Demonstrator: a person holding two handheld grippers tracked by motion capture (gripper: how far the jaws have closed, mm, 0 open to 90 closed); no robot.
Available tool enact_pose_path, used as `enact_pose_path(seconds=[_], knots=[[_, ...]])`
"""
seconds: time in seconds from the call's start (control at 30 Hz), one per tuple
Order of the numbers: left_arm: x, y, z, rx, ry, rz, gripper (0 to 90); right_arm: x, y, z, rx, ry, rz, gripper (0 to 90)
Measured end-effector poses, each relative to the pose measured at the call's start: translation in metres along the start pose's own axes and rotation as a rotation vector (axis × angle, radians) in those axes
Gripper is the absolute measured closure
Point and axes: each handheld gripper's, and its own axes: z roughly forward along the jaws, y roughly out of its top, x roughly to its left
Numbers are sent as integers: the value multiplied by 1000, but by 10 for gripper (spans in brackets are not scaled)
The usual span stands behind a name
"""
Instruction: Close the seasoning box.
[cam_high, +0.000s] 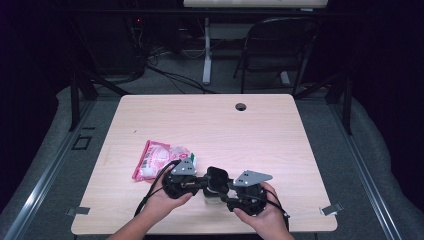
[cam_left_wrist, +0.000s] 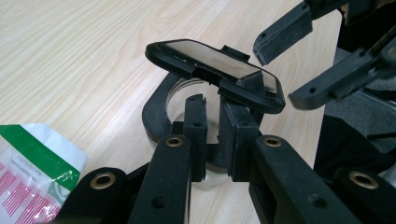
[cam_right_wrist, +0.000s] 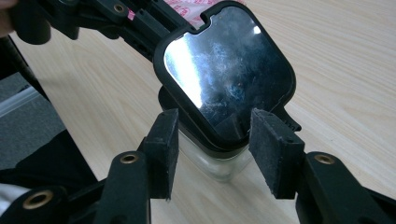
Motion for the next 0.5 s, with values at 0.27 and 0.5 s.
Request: enact_pose_path(seconds=[0.27, 0.5], knots=[[0, -1, 1, 0, 3, -2, 763, 3, 2, 5, -4, -31, -5, 480], [0, 0, 1, -11, 12, -2, 723, 6, 1, 7, -17, -60, -6, 464]])
